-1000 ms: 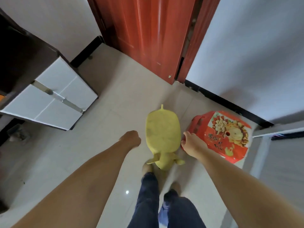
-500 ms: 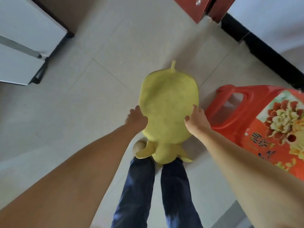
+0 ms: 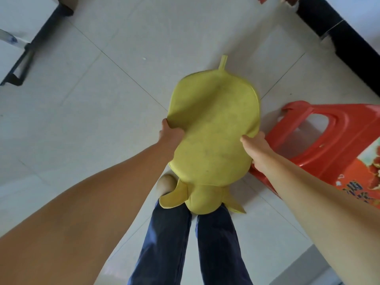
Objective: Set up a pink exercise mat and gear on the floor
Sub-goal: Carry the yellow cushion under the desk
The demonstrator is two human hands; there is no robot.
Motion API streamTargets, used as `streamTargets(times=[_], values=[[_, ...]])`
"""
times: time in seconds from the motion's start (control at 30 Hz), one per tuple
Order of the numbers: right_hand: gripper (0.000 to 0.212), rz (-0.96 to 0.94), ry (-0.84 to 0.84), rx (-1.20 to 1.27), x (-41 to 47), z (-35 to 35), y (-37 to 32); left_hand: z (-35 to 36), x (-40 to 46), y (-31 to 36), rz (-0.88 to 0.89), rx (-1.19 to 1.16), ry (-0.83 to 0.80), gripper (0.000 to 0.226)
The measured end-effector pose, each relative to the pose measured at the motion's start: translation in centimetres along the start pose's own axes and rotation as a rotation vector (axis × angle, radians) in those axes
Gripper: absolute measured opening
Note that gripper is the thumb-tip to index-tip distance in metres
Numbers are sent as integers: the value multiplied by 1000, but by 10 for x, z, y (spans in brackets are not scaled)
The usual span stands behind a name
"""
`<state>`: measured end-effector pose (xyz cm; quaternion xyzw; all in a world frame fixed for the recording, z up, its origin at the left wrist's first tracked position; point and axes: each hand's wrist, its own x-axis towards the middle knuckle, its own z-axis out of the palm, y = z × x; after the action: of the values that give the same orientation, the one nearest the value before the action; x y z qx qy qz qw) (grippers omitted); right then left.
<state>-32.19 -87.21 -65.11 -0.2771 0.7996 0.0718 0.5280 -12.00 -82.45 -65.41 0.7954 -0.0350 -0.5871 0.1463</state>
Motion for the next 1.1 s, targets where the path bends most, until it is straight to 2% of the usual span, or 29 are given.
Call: streamTargets(times=[0.17,0.37,0.67,0.9,1.1], values=[[47,-75,7,-63,-9,10,-9,-14,3,0,-32,-58,13,74],[46,-164,3,-100,-50,27,-30,-53,-30,-12,-61,-169,66,71],[47,-312,15,-419,-171,58,-64,-149,-126,-47,-109,-357,126,68],[60,-460,-187,-530,-266,118,-72,-243,-204,-109,-142,-521,231,60],[60,-581,-171,-808,-359,215,-52,-330,-240,-193,-199,-674,306,64]])
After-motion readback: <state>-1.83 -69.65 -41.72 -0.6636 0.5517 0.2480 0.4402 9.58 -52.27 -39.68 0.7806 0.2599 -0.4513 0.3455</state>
